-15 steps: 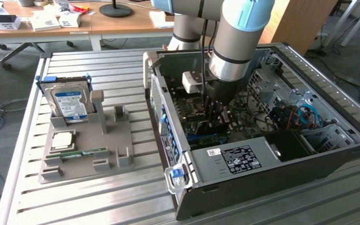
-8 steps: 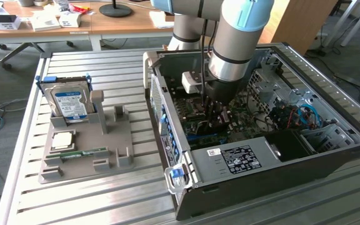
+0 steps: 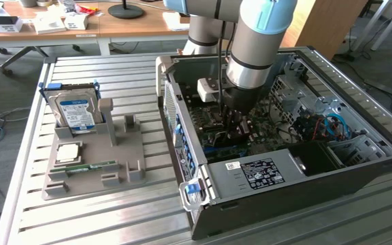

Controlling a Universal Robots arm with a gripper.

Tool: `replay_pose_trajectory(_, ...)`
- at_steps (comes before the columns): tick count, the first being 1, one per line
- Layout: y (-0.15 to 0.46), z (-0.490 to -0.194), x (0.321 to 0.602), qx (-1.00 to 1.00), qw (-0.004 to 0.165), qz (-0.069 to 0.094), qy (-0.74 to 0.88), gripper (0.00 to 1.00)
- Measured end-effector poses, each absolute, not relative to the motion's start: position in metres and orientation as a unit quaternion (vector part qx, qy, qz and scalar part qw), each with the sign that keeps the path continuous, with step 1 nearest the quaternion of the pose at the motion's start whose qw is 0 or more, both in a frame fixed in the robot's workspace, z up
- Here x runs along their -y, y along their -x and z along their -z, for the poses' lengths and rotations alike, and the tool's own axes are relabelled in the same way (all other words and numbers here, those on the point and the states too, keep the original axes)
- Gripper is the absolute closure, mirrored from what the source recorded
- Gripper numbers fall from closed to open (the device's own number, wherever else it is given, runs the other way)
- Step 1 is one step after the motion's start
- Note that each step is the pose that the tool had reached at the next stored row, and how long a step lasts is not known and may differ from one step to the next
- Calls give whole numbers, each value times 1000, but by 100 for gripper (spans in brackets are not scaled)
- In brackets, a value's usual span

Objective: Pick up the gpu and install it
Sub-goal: 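Insert the gpu into the slot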

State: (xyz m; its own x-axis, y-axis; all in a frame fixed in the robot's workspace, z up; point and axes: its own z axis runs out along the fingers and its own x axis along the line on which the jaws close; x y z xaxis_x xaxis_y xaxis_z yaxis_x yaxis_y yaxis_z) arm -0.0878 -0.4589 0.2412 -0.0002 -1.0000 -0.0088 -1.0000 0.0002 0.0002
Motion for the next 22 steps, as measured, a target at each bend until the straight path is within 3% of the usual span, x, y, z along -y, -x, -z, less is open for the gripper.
replay_pose_trajectory(22, 90, -241, 459, -707, 5, -2, 707, 74)
